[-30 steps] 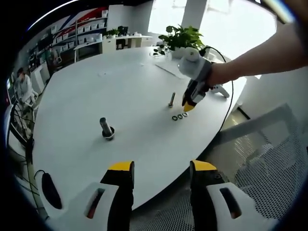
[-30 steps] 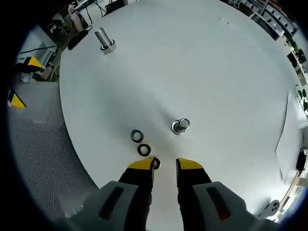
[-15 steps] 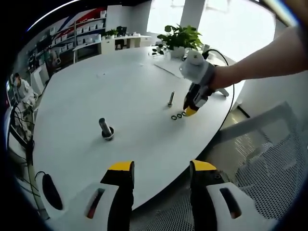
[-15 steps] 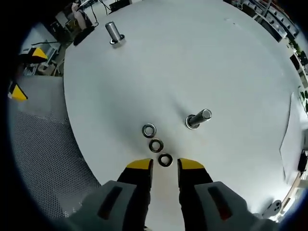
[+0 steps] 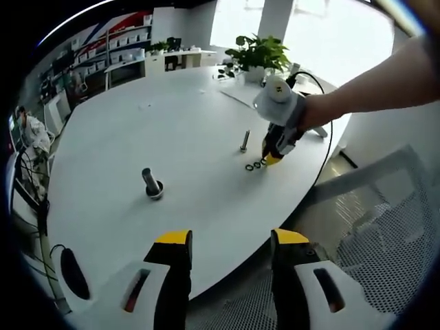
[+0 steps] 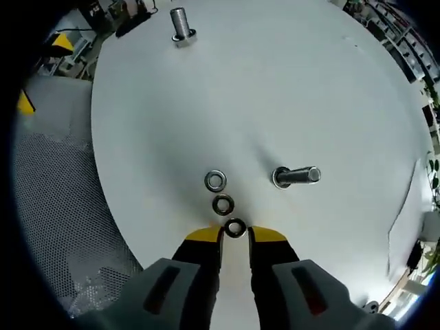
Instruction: Place the washer onto the threaded stud by aligning its center hole with the stud, sliding it down to the base, and recovering from edge contact or off-axis alignment until the washer reaches the visible bottom stop.
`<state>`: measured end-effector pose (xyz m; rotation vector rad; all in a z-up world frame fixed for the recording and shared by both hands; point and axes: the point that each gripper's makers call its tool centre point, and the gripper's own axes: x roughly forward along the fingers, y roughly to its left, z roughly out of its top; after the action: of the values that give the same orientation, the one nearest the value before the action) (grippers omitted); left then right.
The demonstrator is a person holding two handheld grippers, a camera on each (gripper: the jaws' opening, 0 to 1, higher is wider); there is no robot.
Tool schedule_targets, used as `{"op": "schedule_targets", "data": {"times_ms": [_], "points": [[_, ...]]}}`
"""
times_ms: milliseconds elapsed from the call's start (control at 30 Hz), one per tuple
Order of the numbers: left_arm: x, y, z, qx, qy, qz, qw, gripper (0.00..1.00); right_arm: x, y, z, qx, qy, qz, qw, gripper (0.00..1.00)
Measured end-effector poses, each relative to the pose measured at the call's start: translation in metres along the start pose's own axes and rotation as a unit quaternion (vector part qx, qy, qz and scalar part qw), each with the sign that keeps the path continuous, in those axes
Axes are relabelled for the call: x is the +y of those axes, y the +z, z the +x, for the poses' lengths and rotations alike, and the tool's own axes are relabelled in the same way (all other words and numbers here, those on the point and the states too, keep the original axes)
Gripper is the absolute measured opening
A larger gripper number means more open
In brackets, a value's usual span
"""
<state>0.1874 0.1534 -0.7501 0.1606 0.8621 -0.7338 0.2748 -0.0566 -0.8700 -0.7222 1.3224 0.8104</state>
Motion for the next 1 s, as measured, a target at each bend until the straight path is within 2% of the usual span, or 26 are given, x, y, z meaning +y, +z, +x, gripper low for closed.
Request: {"op": "schedule_targets", "data": {"times_ms": [67,167,267,433,633,733,1000], "points": [[-0.0006,-0.0005,0.0002,0.001,0.000,0.002,1.0000,0.44,-0.0008,0.0006,-0.0005,0.005,0.003,0.012,0.9999,0.17],[-0.0006,-0.0008,-0.0001,0.002,0.000,0.002,1.0000,0.44,0.0009,-0.0004,-0.0004,0.011,-0.002,-0.003,0.9999,0.17],[0.0003,-0.0009,-0.0002,0.002,0.001,0.001,1.0000,0.44,-0.0002,-0.0007,0.0002,0.004,-0.005,-0.008,0.9999,0.16],[-0.0009,-0.0007,0.0002,0.001,-0.001,0.002,1.0000,0.44,-0.0022,-0.0005,-0.0008,-0.006,-0.004,0.006,1.0000,0.15],[-0.0010,-0.0007,0.0002,0.002,-0.002,0.002,1.0000,0.43,-0.0016,0.0012,0.0009,0.031,-0.005,0.005,0.9995,0.15],[-0.0009,-0.0010,0.0002,0.002,-0.001,0.002,1.0000,0.43,-0.0022,-0.0002,0.0001,0.050,-0.013,0.059,0.9969,0.15],[-0.0021,-0.0009,0.0000,0.002,-0.003,0.004,1.0000,0.43,-0.0022,-0.0021,-0.0013,0.021,-0.015,0.061,0.9978,0.15]]}}
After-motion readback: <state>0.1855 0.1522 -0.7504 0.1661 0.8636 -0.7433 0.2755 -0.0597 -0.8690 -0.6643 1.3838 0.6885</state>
